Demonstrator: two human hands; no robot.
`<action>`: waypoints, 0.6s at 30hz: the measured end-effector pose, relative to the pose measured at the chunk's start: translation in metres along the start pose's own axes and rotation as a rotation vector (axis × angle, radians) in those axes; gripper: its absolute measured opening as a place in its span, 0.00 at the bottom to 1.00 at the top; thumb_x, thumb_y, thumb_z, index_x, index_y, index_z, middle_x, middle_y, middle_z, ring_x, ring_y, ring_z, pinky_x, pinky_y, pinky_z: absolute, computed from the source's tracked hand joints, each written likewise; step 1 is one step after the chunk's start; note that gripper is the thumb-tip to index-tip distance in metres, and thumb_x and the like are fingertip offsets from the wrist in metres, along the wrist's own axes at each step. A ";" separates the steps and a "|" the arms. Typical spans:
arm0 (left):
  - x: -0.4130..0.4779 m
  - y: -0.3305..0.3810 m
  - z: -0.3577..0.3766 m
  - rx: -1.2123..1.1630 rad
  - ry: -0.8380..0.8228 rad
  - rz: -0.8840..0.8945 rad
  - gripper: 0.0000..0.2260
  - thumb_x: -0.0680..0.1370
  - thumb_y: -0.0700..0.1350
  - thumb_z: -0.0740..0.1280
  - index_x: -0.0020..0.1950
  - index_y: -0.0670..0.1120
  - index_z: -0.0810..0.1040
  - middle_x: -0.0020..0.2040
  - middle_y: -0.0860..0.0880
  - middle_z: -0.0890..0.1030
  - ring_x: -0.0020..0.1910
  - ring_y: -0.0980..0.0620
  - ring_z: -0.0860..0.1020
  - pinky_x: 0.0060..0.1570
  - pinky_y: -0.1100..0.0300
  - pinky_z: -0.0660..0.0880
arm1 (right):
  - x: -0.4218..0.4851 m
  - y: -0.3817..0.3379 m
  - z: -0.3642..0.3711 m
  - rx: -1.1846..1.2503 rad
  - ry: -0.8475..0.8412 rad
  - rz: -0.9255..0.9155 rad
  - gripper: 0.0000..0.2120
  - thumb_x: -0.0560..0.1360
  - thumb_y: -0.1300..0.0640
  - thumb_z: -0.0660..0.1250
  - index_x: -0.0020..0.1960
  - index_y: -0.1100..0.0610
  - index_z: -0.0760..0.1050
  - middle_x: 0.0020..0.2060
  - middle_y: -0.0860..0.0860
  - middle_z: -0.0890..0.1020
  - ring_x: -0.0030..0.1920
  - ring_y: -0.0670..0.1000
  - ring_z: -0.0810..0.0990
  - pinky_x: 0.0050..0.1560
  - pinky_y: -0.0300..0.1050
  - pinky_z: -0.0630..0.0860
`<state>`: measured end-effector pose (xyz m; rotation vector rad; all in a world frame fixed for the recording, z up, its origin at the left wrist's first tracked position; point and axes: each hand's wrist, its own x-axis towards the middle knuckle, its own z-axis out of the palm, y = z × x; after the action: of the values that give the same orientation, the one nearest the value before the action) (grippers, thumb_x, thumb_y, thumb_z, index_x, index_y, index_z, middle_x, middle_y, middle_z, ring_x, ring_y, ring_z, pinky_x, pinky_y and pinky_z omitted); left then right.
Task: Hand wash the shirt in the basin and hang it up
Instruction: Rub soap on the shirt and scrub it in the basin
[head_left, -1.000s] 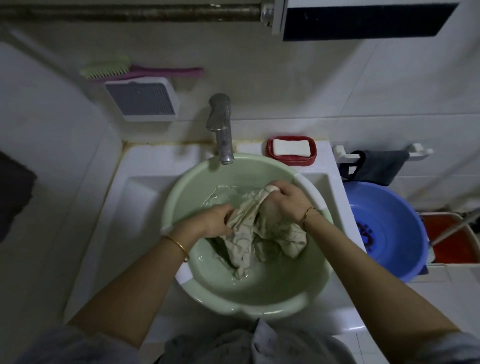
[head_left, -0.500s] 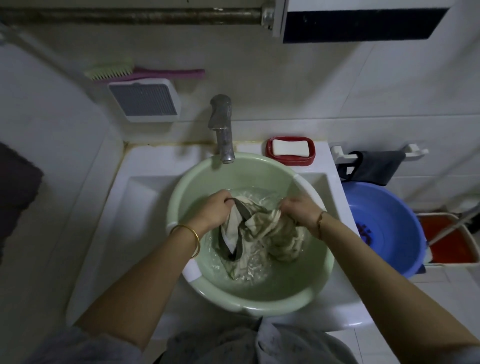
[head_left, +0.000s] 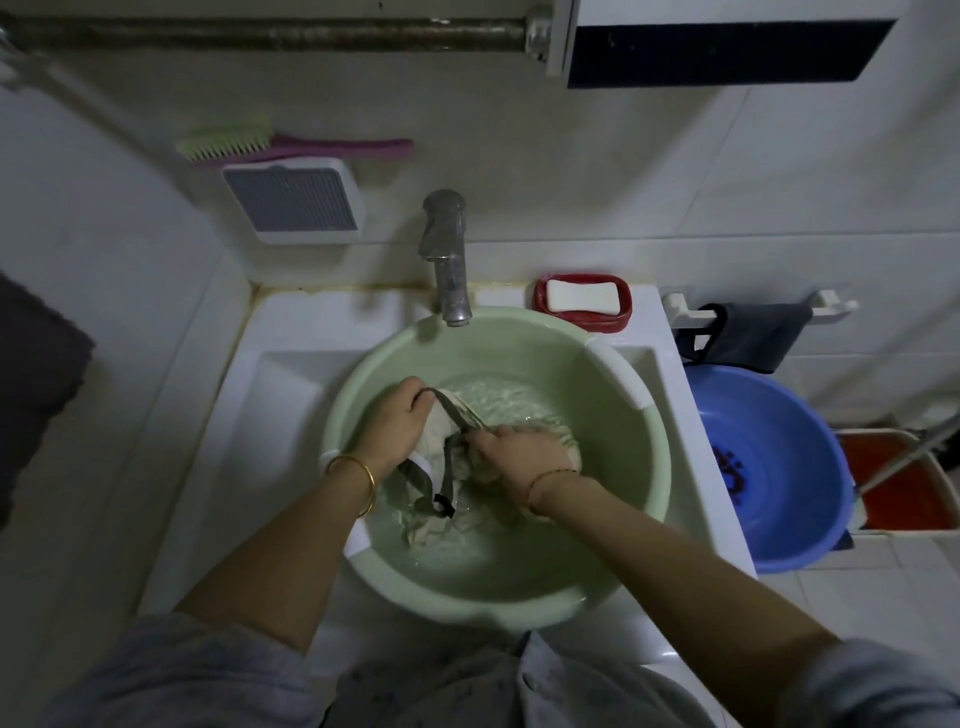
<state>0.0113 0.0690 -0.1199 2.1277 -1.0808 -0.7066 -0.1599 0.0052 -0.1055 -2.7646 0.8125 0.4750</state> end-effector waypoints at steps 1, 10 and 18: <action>0.002 -0.003 0.000 -0.002 0.000 -0.003 0.07 0.80 0.43 0.59 0.44 0.44 0.71 0.41 0.44 0.75 0.43 0.44 0.74 0.45 0.52 0.71 | 0.002 0.003 -0.004 0.044 0.028 0.058 0.18 0.78 0.52 0.57 0.66 0.52 0.68 0.59 0.56 0.74 0.60 0.60 0.74 0.59 0.52 0.71; 0.000 -0.009 0.002 0.148 -0.115 0.020 0.09 0.72 0.38 0.64 0.48 0.50 0.71 0.53 0.45 0.73 0.52 0.45 0.74 0.53 0.58 0.71 | 0.003 0.046 -0.061 1.327 0.450 0.455 0.12 0.79 0.62 0.53 0.52 0.62 0.76 0.49 0.58 0.80 0.55 0.58 0.76 0.61 0.52 0.73; -0.010 0.028 0.000 -0.017 -0.406 0.039 0.19 0.74 0.43 0.72 0.60 0.40 0.71 0.54 0.47 0.78 0.50 0.55 0.76 0.45 0.70 0.72 | 0.003 0.042 -0.101 1.972 0.389 0.379 0.10 0.75 0.64 0.56 0.44 0.63 0.76 0.37 0.60 0.80 0.43 0.59 0.80 0.48 0.54 0.79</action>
<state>-0.0077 0.0643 -0.0973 1.9897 -1.3138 -1.1584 -0.1562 -0.0606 -0.0178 -0.8315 0.9654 -0.6059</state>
